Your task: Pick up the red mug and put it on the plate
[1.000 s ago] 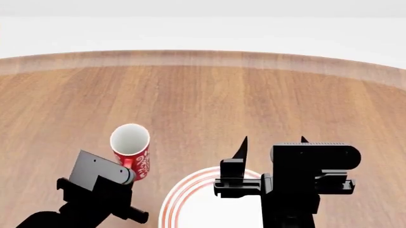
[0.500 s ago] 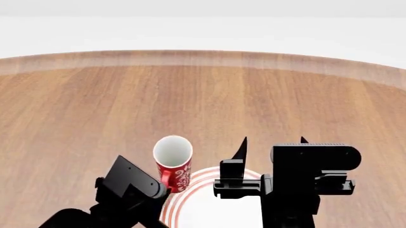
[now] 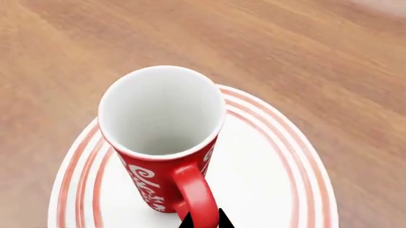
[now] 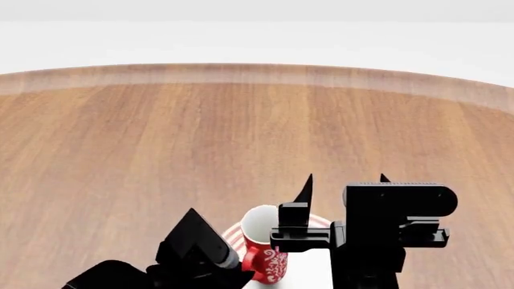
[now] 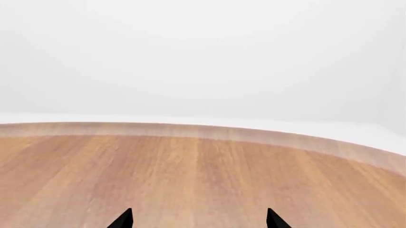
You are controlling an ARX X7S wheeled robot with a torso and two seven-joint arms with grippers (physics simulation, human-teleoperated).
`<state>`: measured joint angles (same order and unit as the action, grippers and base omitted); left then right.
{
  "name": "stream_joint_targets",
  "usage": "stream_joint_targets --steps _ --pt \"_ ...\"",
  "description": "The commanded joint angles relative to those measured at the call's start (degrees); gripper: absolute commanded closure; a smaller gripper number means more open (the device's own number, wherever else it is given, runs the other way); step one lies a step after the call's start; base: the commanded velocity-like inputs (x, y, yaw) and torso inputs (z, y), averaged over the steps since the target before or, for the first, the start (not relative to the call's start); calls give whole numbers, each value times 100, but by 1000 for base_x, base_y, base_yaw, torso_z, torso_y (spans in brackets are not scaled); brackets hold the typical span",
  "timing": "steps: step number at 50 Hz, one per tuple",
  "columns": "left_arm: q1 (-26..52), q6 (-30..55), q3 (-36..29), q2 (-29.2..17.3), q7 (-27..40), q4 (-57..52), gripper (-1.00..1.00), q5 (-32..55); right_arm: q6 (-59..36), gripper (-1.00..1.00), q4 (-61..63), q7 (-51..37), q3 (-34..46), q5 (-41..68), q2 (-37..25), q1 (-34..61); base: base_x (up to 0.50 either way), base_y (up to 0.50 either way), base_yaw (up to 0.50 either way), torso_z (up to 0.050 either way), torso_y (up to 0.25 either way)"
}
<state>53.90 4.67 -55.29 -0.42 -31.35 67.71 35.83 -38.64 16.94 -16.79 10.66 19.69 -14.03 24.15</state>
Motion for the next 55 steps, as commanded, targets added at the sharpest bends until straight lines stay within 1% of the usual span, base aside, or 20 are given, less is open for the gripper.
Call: stream_joint_targets --steps 1,7,16,28,38,39,55 --pt "388 -124 -1852 41 12 327 100 1702 31 -100 -28 -15 14 22 -14 1 0 0 0 0 0" --pt "482 -101 -2408 41 161 301 100 2092 36 -100 -3 -23 13 43 -28 -8 0 0 0 0 0" --pt "555 1 -2870 42 180 250 100 2274 34 -100 15 -45 15 67 -43 -9 0 0 0 0 1" --pt "560 253 -3010 42 19 180 100 2202 80 -100 -36 -55 6 97 -57 -14 0 0 0 0 0" --pt "504 415 -2984 42 -70 165 100 2213 132 -100 -90 -59 28 104 -65 -24 0 0 0 0 0" --pt "507 442 -2989 42 -84 158 -100 2216 144 -100 -112 -59 33 100 -62 -19 0 0 0 0 0" --pt "489 474 -2976 42 -74 183 -100 2180 203 -100 -203 -65 72 115 -68 -9 0 0 0 0 0"
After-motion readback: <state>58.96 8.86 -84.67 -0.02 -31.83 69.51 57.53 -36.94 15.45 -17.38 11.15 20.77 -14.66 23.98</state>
